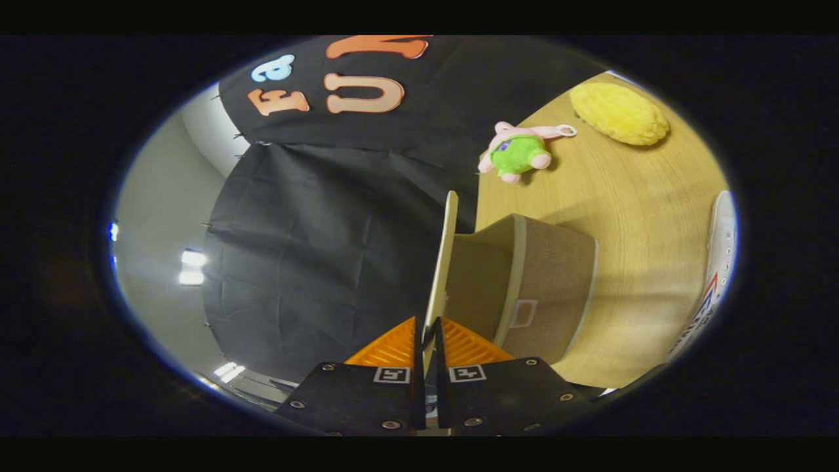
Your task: Open the storage box then place both shoes into the box .Put the left shoe in first, then the right shoe, with the right side of both shoes facing outward in a uniform manner.
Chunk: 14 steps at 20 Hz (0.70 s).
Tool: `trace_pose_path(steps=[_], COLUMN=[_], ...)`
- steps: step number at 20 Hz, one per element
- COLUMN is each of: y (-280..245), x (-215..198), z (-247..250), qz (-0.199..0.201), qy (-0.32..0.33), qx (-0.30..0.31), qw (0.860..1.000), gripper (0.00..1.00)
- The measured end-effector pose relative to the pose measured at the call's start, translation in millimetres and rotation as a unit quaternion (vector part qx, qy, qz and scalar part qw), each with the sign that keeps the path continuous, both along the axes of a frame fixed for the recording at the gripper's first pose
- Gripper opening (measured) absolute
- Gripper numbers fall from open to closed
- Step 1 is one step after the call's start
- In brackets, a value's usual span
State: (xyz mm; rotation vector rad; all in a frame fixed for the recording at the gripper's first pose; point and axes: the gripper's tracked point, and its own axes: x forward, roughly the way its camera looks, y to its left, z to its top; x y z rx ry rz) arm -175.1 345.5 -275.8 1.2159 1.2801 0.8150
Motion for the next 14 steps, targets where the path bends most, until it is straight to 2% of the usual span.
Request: trace_pose_path(steps=[7,11,14], y=[53.5,106.2,156.2], x=[26.4,38.0,33.8], z=[54.0,80.0,90.0], qz=[0.024,0.055,0.091], qy=[-0.061,-0.104,-0.128], qx=[0.013,-0.001,-0.014], qw=[0.998,0.993,0.987], gripper=[0.07,0.09,0.11])
